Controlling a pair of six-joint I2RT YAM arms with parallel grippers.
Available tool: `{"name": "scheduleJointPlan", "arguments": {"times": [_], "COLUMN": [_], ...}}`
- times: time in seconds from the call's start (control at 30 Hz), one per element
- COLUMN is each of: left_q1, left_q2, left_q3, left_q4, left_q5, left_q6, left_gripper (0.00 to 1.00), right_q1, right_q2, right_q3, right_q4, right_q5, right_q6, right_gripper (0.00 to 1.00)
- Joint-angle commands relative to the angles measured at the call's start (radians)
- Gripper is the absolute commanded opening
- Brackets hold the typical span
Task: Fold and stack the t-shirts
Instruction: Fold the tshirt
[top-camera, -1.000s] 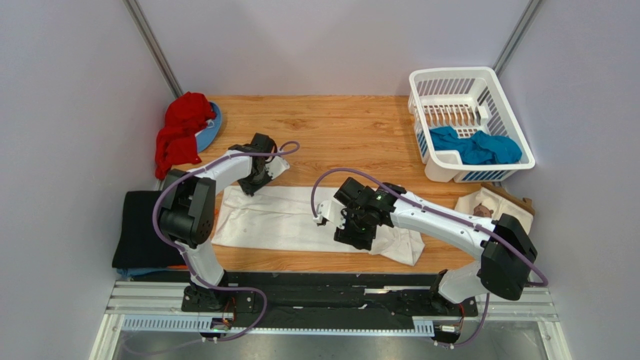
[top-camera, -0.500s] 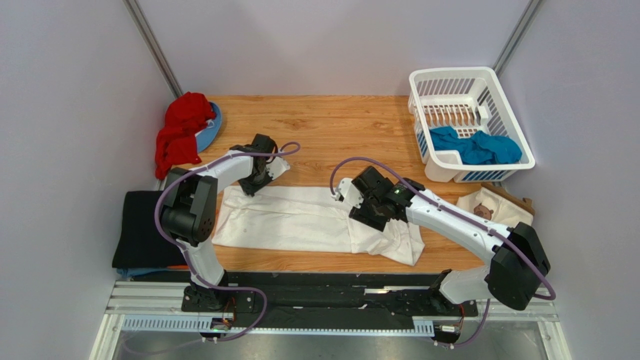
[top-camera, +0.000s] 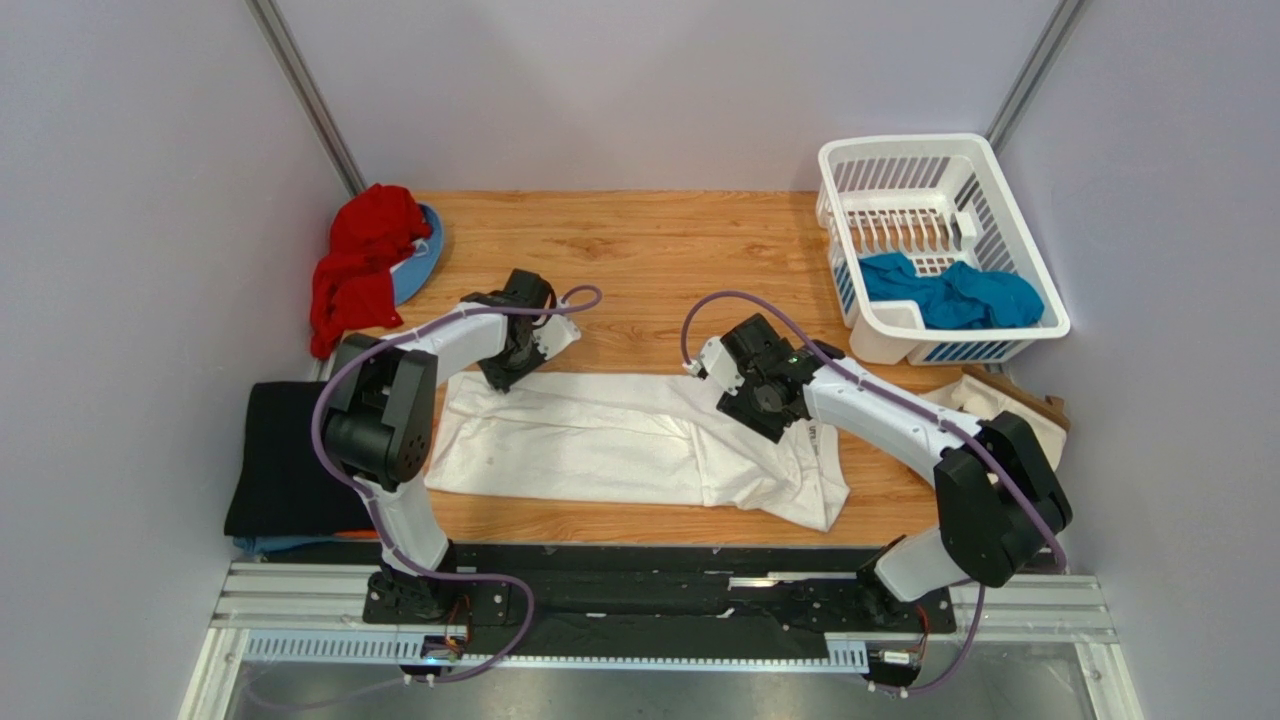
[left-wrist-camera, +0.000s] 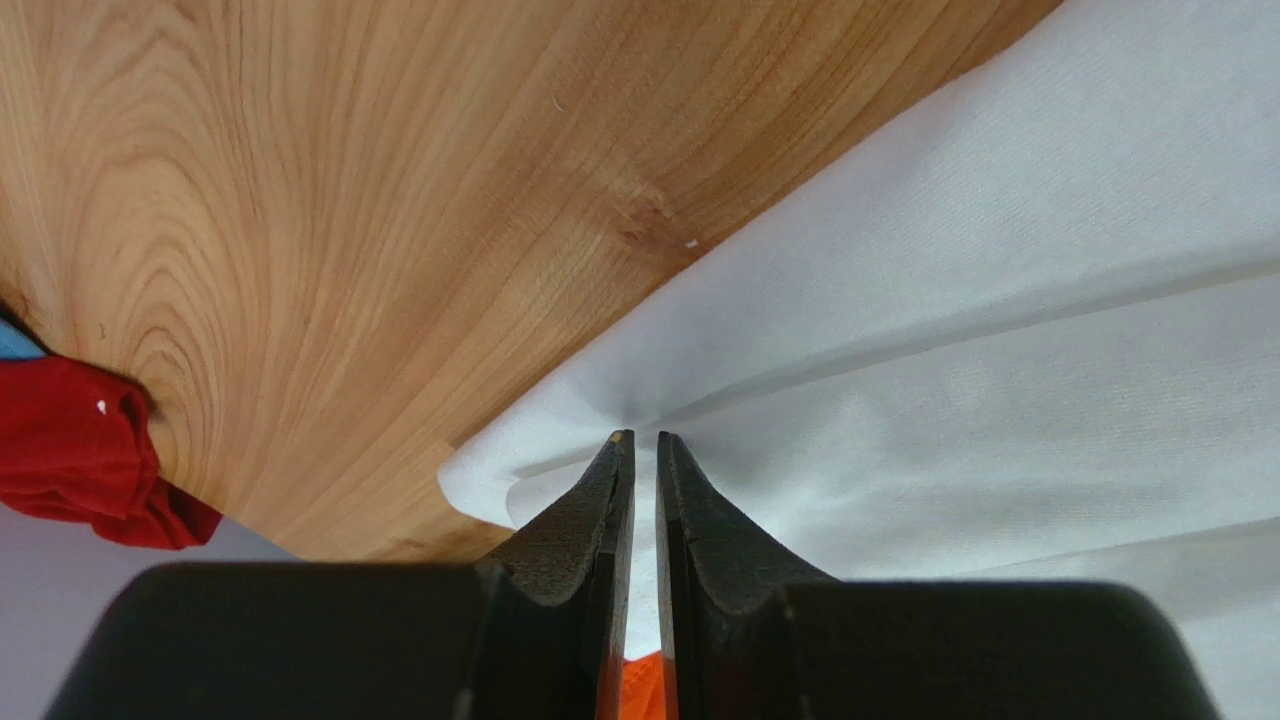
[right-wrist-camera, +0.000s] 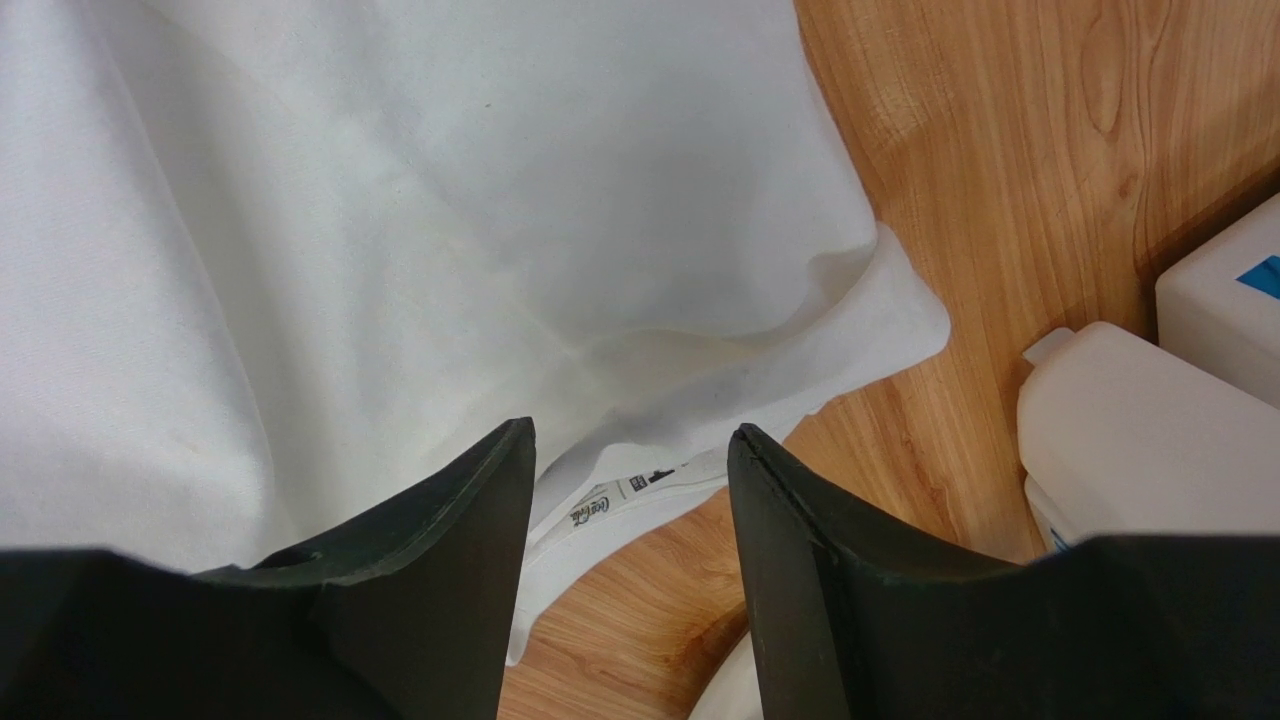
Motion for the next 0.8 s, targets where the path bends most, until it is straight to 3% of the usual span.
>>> {"name": "scheduleJointPlan", "arguments": {"times": [0.0, 0.23, 0.4, 0.77], "left_q1": [-0.001, -0.001, -0.001, -0.001], "left_q2": [0.006, 0.007, 0.009, 0.009], "left_q3": [-0.013, -0.018, -0.018, -0.021], "left_q4": [0.024, 0.03, 0.033, 0.033], "left_q5": [-0.008, -0.012, -0.011, -0.012], "left_q6": [0.016, 0.019, 0.018, 0.018], "left_gripper": [0.18, 0.18, 0.18, 0.17], "right_q1": [-0.011, -0.018, -0.033, -0.045], "right_q2": [0.016, 0.016, 0.023, 0.023], "right_q3": [0.0, -0.028, -0.049, -0.002], "right_q4": [0.051, 0.057, 0.071, 0.04], "right_q5": [-0.005, -0.013, -0.006, 0.009], "right_q6": [-0.025, -0.019, -0.02, -0.034], "right_gripper": [0.54, 0.49, 0.29, 0.08]}}
